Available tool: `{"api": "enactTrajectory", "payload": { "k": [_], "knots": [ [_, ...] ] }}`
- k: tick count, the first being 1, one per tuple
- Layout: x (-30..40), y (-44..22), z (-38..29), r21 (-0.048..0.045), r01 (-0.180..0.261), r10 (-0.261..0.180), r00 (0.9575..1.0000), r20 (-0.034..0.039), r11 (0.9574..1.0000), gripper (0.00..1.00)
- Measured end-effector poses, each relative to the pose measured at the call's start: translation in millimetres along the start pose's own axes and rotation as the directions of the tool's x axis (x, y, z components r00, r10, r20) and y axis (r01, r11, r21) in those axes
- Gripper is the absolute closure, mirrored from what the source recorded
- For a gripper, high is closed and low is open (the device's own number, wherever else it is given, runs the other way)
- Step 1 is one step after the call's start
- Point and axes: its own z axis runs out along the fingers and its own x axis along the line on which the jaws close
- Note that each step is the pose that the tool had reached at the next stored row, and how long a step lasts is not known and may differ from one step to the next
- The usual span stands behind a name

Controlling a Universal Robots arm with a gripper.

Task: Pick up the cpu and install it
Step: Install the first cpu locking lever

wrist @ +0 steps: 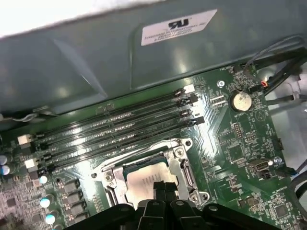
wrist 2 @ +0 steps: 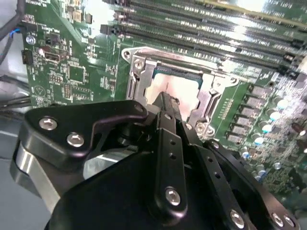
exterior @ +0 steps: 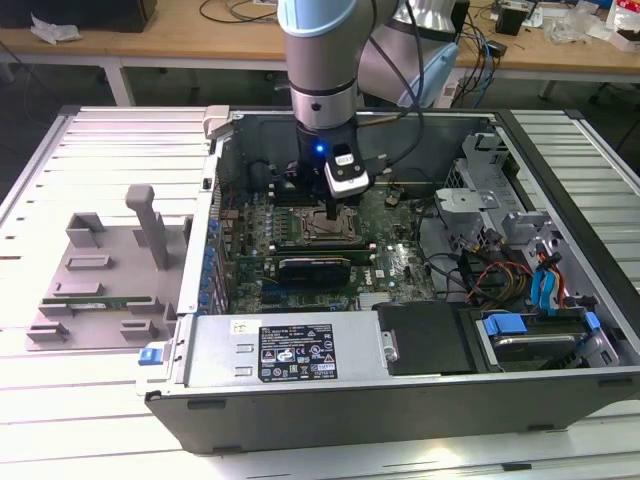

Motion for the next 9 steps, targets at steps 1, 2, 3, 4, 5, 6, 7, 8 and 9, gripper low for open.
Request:
{"api": "enactTrajectory", "payload": {
  "k": [1,2,3,4,5,6,7,8,9],
  "knots": [
    [0.0,0.0,0.3,0.012,0.023,-0.023,0.9997,-0.0012,0.9997,0.89],
    [0.0,0.0,0.4,0.017,0.045,-0.045,0.999,-0.0022,0.9989,0.89],
    [0.1,-0.1,0.4,0.0158,0.066,-0.066,0.9978,-0.0033,0.9977,0.89],
    [0.1,0.0,0.4,0.0131,0.085,-0.085,0.9963,-0.0041,0.9963,0.89],
    [0.1,0.0,0.6,0.0085,0.121,-0.121,0.9926,-0.0061,0.9926,0.89],
    [0.1,0.0,0.8,0.0041,0.157,-0.157,0.9875,-0.0095,0.9875,0.89],
    [0.0,0.0,0.8,0.0098,0.175,-0.174,0.9845,-0.0188,0.9846,0.89],
    [-0.1,0.0,0.8,0.0177,0.177,-0.177,0.984,-0.0238,0.984,0.89],
    [-0.1,0.0,0.7,0.0178,0.177,-0.177,0.984,-0.0239,0.984,0.89]
  ]
}}
